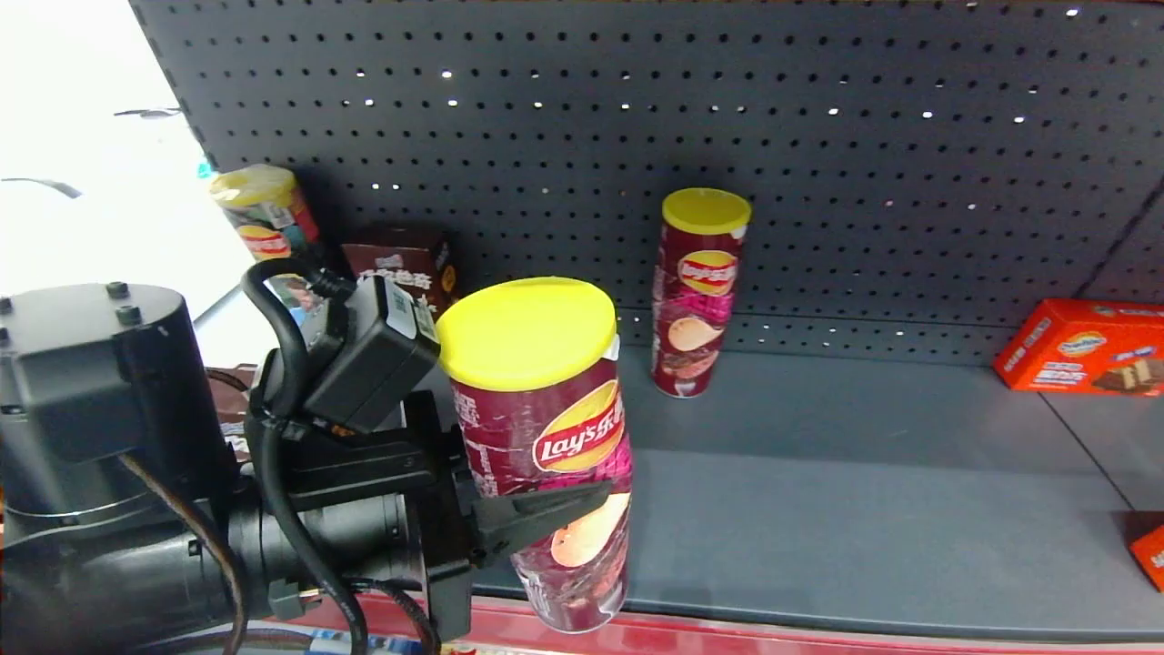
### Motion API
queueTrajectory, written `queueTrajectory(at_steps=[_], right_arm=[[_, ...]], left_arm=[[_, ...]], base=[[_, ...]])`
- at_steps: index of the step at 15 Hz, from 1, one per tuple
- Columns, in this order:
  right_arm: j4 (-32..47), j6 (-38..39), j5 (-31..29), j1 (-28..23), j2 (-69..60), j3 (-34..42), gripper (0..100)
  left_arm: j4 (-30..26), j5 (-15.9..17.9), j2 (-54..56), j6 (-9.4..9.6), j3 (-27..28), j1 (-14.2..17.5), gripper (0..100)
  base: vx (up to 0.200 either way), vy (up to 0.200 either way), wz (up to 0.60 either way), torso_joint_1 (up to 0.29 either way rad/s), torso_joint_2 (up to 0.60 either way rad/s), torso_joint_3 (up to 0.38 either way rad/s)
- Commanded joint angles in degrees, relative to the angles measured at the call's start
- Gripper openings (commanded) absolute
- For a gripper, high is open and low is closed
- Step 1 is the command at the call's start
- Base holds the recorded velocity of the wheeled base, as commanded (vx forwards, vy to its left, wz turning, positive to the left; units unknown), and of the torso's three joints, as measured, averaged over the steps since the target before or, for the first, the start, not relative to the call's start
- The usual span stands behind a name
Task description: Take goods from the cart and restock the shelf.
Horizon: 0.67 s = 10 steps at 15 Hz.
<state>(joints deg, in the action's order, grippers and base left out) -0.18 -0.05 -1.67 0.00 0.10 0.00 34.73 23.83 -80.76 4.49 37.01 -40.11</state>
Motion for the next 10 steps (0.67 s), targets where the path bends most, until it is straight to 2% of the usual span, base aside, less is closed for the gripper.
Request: queueTrajectory(at_steps=[1, 6, 7, 10], right_arm=[[0.0, 0.0, 0.0, 0.0, 0.1, 0.0, 100], [0.0, -0.1, 0.0, 0.0, 0.1, 0.0, 100], [0.0, -0.1, 0.0, 0.0, 0.1, 0.0, 100], [0.0, -0.1, 0.0, 0.0, 0.1, 0.0, 100]], left_arm=[[0.1, 0.0, 0.3, 0.0, -0.2, 0.1, 0], [0.1, 0.0, 0.3, -0.09, -0.8, 0.6, 0], [0.1, 0.0, 0.3, 0.0, -0.8, 0.6, 0], [0.1, 0.0, 0.3, 0.0, -0.9, 0.7, 0]], base=[[0.0, 0.0, 0.0, 0.0, 0.0, 0.0], [0.0, 0.0, 0.0, 0.0, 0.0, 0.0], [0.0, 0.0, -0.6, -0.002, 0.0, 0.002], [0.0, 0.0, 0.0, 0.0, 0.0, 0.0]])
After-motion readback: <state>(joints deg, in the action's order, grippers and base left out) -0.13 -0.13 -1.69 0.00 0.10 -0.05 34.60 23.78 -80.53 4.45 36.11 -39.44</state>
